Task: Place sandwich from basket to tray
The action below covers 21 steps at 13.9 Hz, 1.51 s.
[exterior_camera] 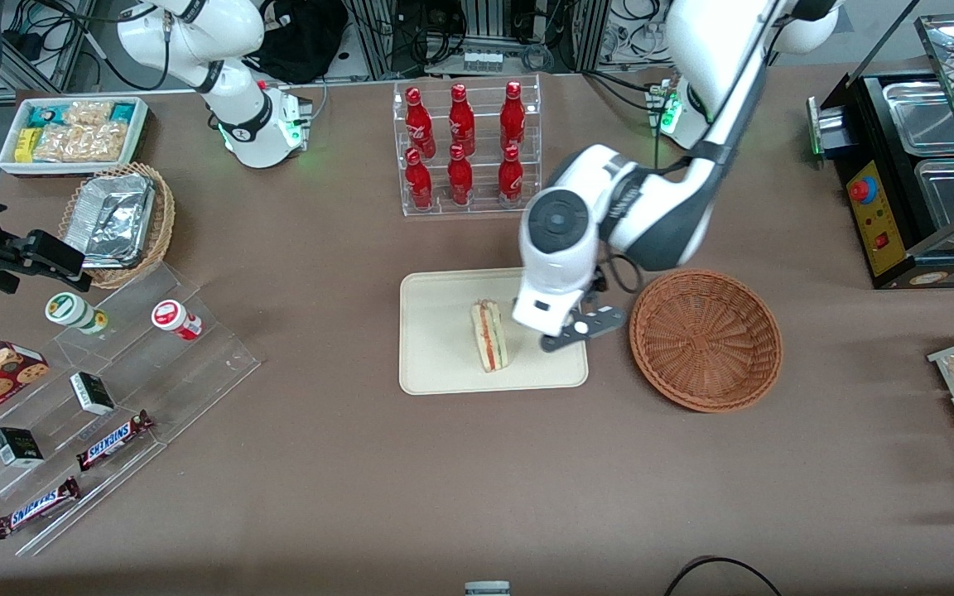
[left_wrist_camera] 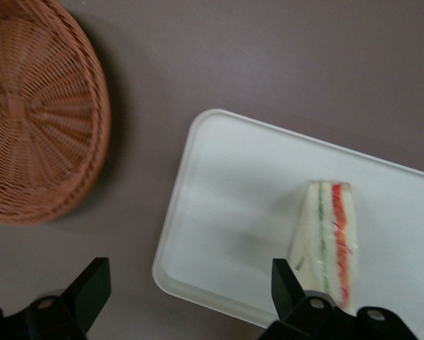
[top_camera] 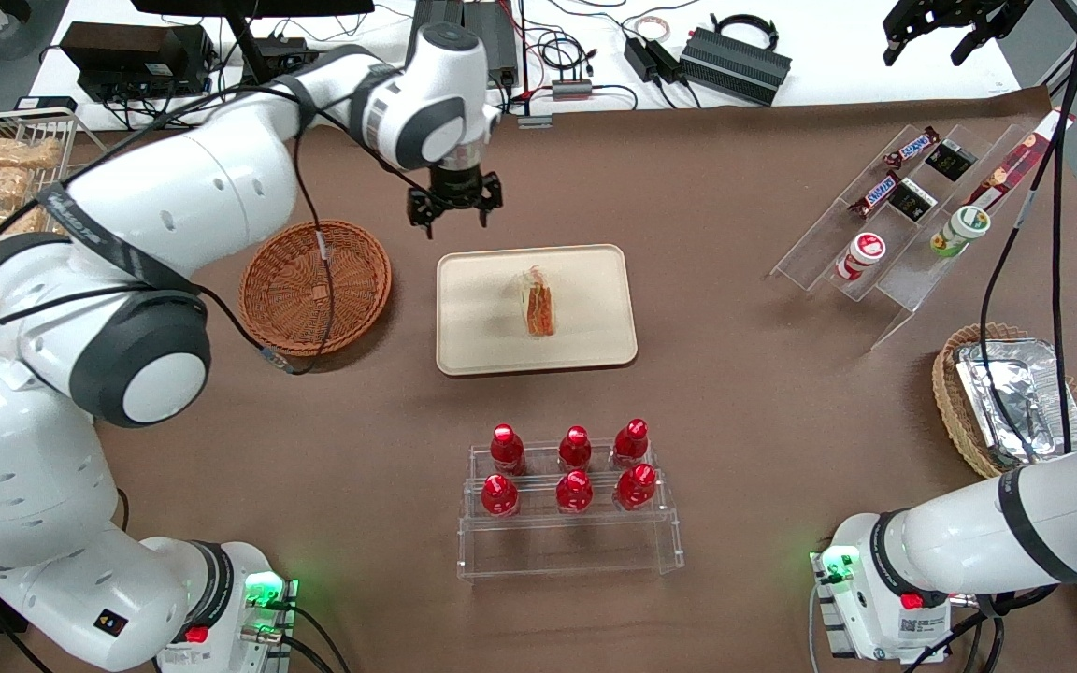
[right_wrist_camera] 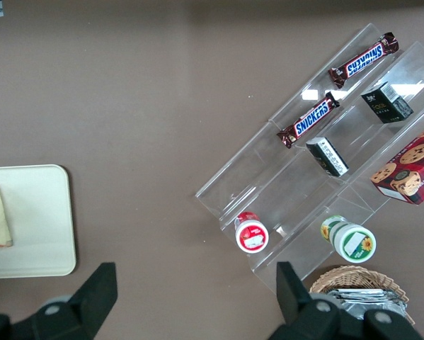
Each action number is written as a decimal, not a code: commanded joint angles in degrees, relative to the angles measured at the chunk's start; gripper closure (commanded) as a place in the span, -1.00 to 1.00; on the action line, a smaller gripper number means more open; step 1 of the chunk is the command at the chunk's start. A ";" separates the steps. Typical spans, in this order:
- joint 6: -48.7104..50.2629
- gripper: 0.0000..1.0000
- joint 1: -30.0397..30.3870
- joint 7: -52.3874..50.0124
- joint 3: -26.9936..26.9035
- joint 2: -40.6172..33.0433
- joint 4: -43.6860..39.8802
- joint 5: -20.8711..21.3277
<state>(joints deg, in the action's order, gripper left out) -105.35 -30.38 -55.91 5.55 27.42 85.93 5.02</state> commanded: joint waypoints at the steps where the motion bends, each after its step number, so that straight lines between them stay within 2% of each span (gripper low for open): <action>1: 0.14 -1.00 5.22 6.40 0.16 -4.47 5.21 -0.45; 7: 0.49 -1.00 13.67 19.77 0.16 -17.38 18.55 -0.45; 10: 2.85 -1.00 16.93 24.51 0.17 -21.78 21.29 -0.54; 11: 3.74 -1.00 19.63 26.96 0.43 -23.88 22.69 -1.06; 14: 8.65 -1.00 23.68 32.43 2.35 -27.15 22.45 -1.68; 18: 14.10 -1.00 31.86 38.13 8.41 -28.65 20.17 -1.77; 21: 18.15 -1.00 32.31 41.84 8.08 -30.05 17.97 -2.11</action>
<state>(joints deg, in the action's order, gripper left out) -89.86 0.57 -16.63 12.82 -0.98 105.17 3.96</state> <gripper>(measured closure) 0.000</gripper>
